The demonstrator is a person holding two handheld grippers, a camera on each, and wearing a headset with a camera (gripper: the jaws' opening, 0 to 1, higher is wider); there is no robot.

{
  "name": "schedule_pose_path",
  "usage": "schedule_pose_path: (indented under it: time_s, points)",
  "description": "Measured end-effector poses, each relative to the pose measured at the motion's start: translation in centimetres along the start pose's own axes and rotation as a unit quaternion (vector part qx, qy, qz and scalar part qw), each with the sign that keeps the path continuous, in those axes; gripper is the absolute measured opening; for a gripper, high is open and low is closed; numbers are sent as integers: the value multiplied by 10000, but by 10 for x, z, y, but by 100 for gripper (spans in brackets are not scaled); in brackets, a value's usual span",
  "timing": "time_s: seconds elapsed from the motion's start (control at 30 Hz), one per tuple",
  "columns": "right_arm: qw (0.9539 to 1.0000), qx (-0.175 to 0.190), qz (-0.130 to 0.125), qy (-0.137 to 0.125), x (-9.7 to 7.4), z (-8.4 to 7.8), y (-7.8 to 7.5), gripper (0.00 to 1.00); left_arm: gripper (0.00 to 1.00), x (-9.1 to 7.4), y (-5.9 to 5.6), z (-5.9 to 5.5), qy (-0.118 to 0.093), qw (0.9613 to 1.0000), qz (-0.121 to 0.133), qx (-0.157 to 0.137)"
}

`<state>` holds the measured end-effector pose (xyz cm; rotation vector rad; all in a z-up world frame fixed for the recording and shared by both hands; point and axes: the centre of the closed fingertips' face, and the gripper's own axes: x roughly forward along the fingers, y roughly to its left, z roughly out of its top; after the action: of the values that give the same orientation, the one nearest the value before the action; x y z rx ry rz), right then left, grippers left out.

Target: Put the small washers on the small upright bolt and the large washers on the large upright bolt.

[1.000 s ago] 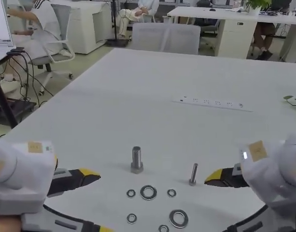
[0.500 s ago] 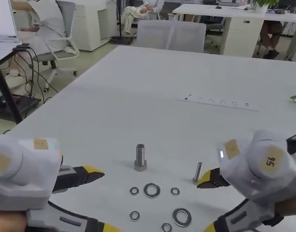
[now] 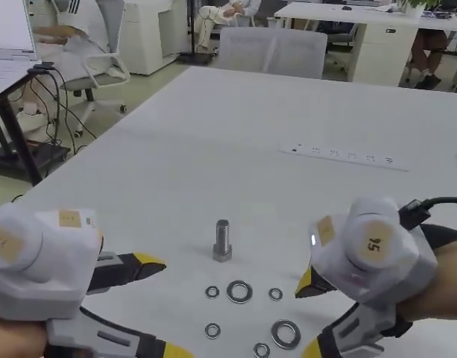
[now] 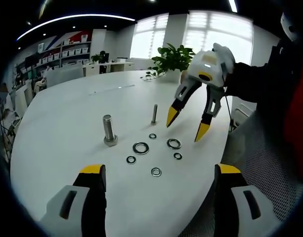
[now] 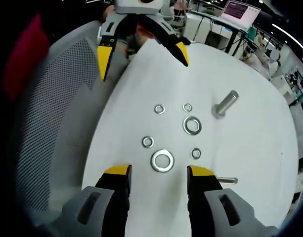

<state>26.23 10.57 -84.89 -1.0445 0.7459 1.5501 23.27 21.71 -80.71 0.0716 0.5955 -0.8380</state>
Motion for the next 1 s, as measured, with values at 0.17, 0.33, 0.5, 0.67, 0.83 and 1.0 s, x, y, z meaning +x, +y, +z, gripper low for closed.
schedule_pose_path:
  time_s: [0.17,0.33,0.5,0.67,0.83,1.0]
  points:
    - [9999,-47,45,92,6,2,-1,43,90,0,-1,0,-2,10000,-7,4]
    - [9997,-106,90,196,12,3,-1,40,90,1,-1,-1,10,10000,-16,11]
    - [9992,-140,158,354,18,0,-1,37,90,0,-2,-1,-17,10000,-6,10]
    - [9980,-257,164,552,22,-3,-1,34,90,0,-2,0,-26,10000,1,12]
    - [9973,-293,186,647,24,-5,-1,32,89,0,-2,0,-44,10000,12,14]
    - [9968,-290,181,722,26,-5,-2,31,89,0,-2,0,-48,10000,5,17]
